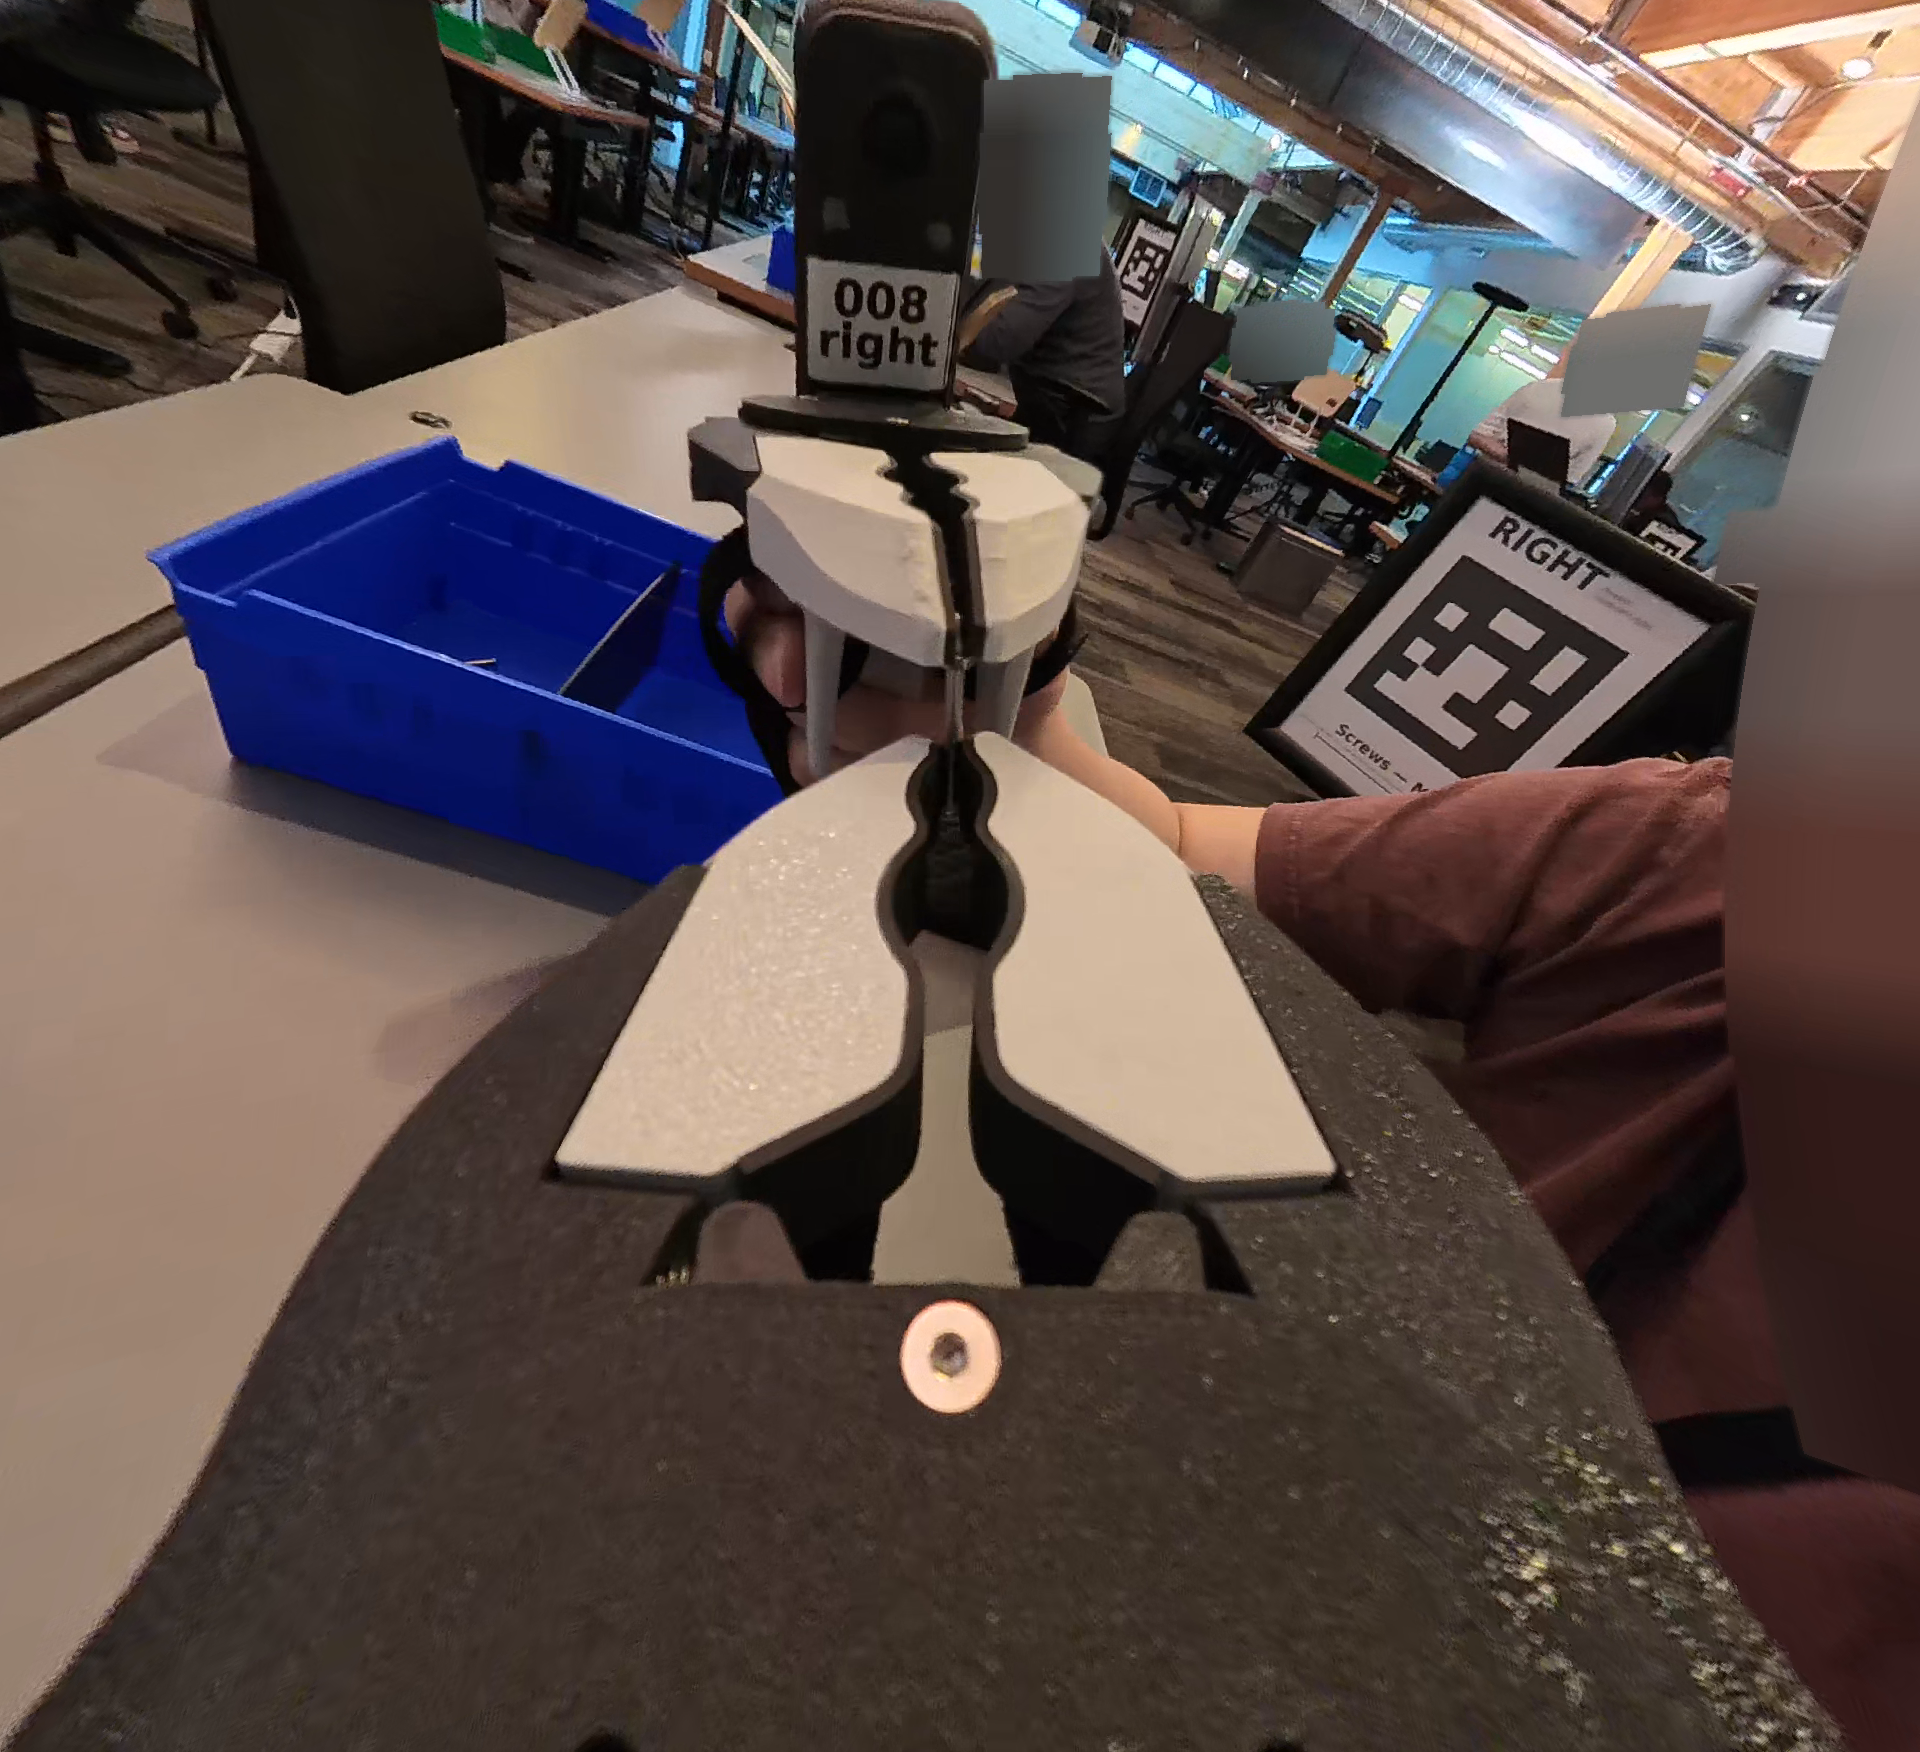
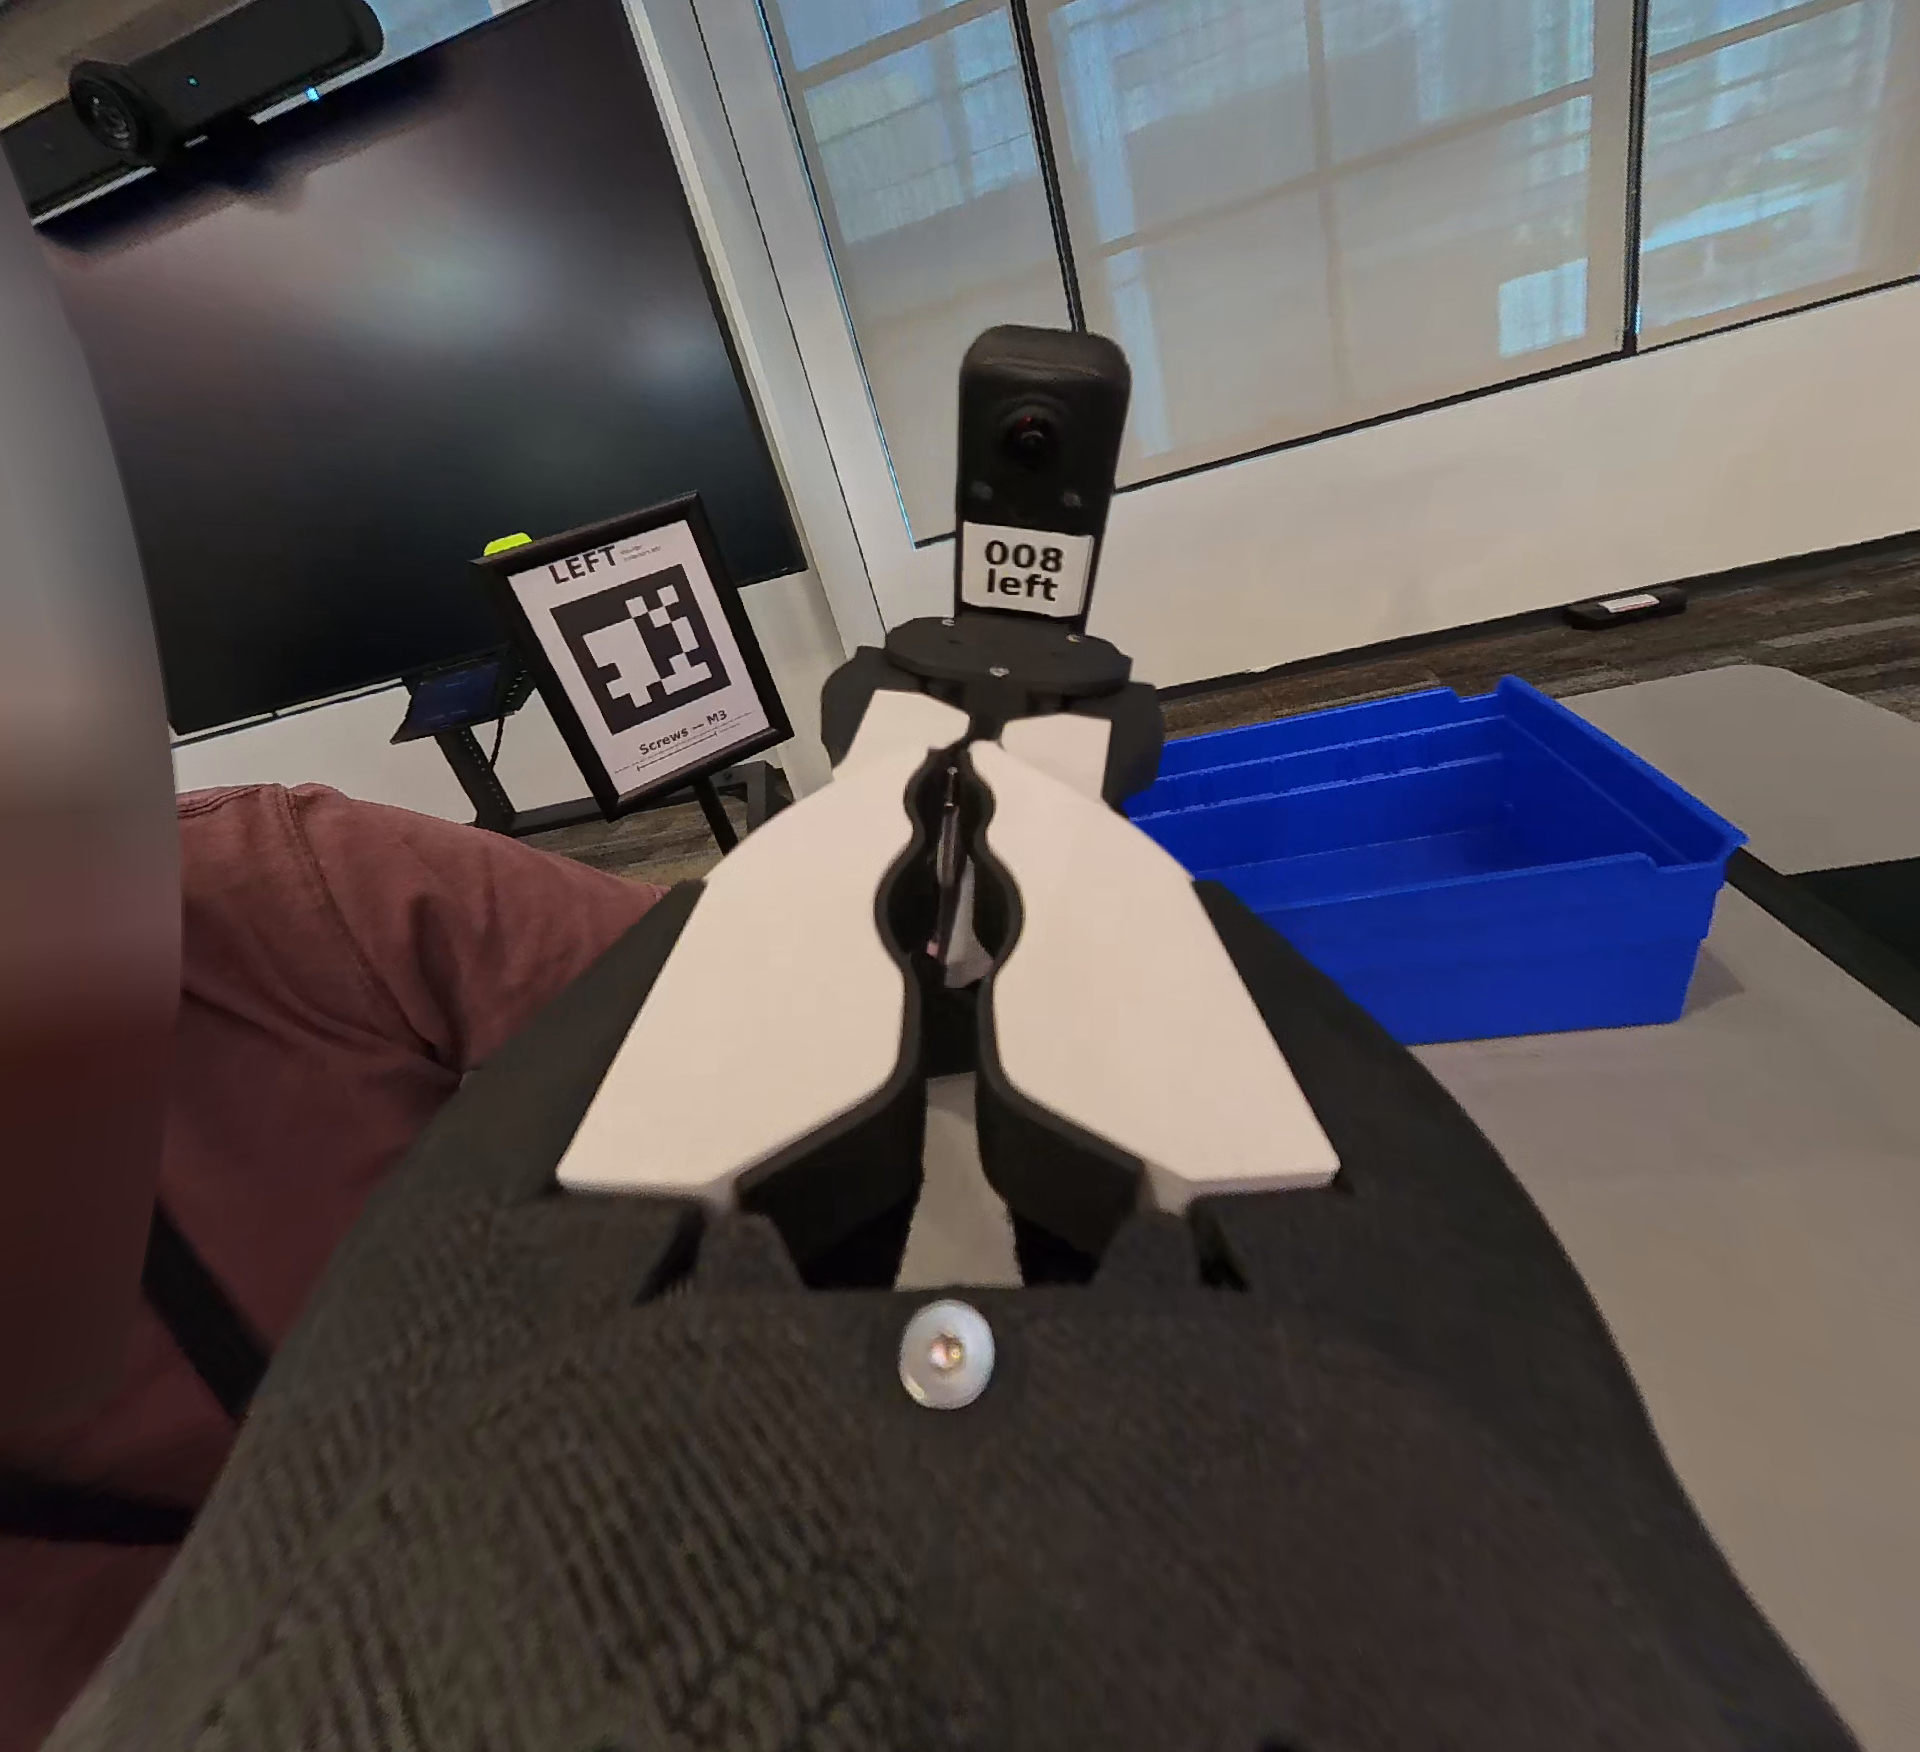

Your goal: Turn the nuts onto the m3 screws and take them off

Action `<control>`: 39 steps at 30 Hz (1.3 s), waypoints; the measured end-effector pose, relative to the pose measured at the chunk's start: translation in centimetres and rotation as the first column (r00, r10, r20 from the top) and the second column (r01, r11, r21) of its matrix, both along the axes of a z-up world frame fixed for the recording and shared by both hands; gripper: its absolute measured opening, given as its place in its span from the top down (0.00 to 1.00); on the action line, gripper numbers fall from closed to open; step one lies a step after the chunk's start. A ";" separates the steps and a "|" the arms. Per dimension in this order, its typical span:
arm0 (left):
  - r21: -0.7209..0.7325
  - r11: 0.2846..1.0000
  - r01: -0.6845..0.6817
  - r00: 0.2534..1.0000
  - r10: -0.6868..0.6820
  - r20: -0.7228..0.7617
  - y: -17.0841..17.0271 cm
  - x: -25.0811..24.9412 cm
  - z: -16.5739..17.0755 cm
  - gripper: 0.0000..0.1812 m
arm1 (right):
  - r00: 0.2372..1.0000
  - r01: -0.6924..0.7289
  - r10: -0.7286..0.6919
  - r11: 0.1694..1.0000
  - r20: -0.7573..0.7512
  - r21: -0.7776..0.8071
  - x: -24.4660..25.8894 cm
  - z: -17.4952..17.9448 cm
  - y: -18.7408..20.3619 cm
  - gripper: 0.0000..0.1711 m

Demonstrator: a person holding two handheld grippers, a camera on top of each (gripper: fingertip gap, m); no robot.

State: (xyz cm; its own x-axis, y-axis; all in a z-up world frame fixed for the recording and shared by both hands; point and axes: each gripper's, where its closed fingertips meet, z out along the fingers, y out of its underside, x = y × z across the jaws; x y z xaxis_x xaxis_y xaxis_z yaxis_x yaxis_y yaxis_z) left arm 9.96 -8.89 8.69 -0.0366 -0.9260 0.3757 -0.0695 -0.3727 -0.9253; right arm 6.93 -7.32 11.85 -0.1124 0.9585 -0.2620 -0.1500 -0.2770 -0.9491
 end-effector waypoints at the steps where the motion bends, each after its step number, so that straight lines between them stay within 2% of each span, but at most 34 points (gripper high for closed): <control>1: 0.005 1.000 -0.009 1.000 0.009 0.001 0.1 0.0 0.0 0.99 | 1.000 0.000 0.000 1.000 0.004 0.000 0.0 -0.1 0.0 0.98; 6: 0.026 0.999 -0.033 0.999 0.033 -0.016 0.4 -0.1 -0.1 0.99 | 1.000 0.009 -0.009 1.000 0.019 0.018 0.3 0.0 0.3 0.98; 9: 0.099 0.990 -0.097 0.993 0.102 -0.052 1.1 -0.5 -0.2 0.99 | 0.990 0.127 -0.131 0.988 0.046 0.085 1.4 0.7 1.2 0.84; 11: 0.173 0.972 -0.157 0.984 0.168 -0.053 1.6 -0.7 0.0 0.99 | 0.971 0.199 -0.218 0.966 0.103 0.167 1.6 0.4 1.6 0.83; 14: 0.242 0.955 -0.170 0.981 0.187 -0.051 1.4 -0.5 0.2 0.99 | 0.968 0.180 -0.206 0.968 0.144 0.176 0.4 -0.1 0.7 0.79; 21: 0.280 0.946 -0.161 0.985 0.173 -0.017 0.6 -0.4 0.9 0.99 | 0.975 0.188 -0.199 0.975 0.094 0.119 -0.4 0.0 0.9 0.81; 27: 0.255 0.957 -0.135 0.991 0.132 0.027 0.0 -0.9 2.1 0.99 | 0.977 0.183 -0.197 0.971 0.080 0.154 1.4 0.9 1.1 0.83; 31: 0.256 0.957 -0.133 0.991 0.132 0.021 0.0 -0.6 1.7 0.99 | 0.992 0.097 -0.108 0.985 0.070 0.143 0.3 1.2 -0.8 0.83; 36: 0.256 0.962 -0.099 0.995 0.102 0.002 -0.6 0.3 1.0 0.99 | 0.984 0.136 -0.152 0.979 0.093 0.151 -0.7 0.5 -0.5 0.83; 39: 0.257 0.959 -0.117 0.993 0.118 0.011 -0.4 0.1 1.2 0.99 | 0.989 0.105 -0.116 0.988 0.091 0.116 0.2 0.6 -0.1 0.82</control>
State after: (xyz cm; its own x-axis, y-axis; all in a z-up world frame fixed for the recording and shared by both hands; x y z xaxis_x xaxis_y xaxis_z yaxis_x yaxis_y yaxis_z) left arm 10.08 -9.28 9.92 0.0793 -0.9890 0.1247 -0.0435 -0.1284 -0.9908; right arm 7.17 -7.45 12.48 0.0169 0.9873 -0.1581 -0.0793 -0.1563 -0.9845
